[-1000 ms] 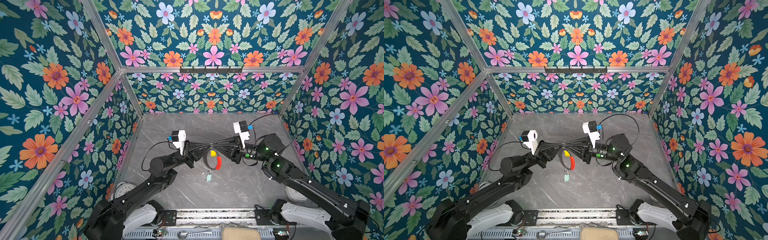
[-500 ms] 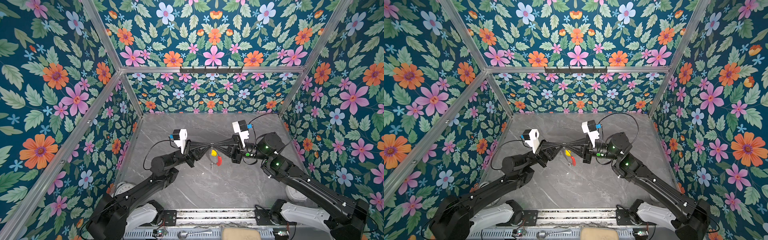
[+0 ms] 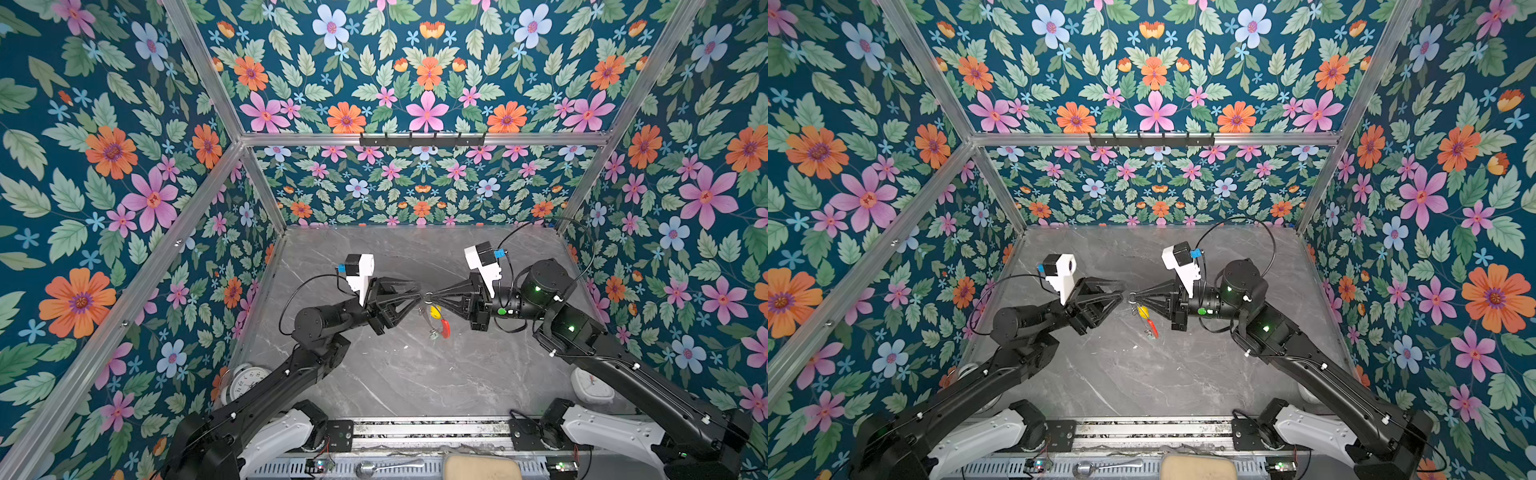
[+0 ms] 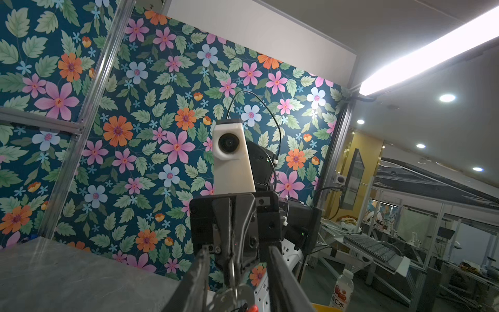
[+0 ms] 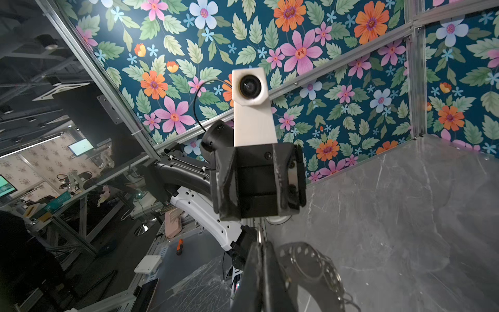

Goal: Remove the keys from the keyring

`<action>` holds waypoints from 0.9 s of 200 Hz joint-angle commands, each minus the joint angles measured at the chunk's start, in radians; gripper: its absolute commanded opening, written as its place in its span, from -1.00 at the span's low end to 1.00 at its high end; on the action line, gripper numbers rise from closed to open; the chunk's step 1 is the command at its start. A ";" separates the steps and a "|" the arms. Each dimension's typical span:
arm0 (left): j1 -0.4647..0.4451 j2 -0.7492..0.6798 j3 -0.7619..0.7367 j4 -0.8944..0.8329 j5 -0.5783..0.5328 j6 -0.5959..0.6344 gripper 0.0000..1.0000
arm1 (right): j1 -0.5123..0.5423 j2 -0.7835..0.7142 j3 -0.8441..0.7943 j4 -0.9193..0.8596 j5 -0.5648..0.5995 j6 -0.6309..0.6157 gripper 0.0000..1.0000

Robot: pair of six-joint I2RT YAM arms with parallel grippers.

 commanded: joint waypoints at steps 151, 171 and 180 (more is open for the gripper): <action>0.001 -0.025 0.315 -0.948 0.164 0.366 -0.70 | 0.000 0.006 0.069 -0.172 0.072 -0.116 -1.00; 0.001 -0.021 0.316 -0.939 0.176 0.362 -0.76 | 0.000 0.009 0.072 -0.177 0.086 -0.118 -1.00; 0.001 -0.020 0.317 -0.937 0.176 0.361 -0.78 | 0.000 0.011 0.074 -0.182 0.094 -0.121 -1.00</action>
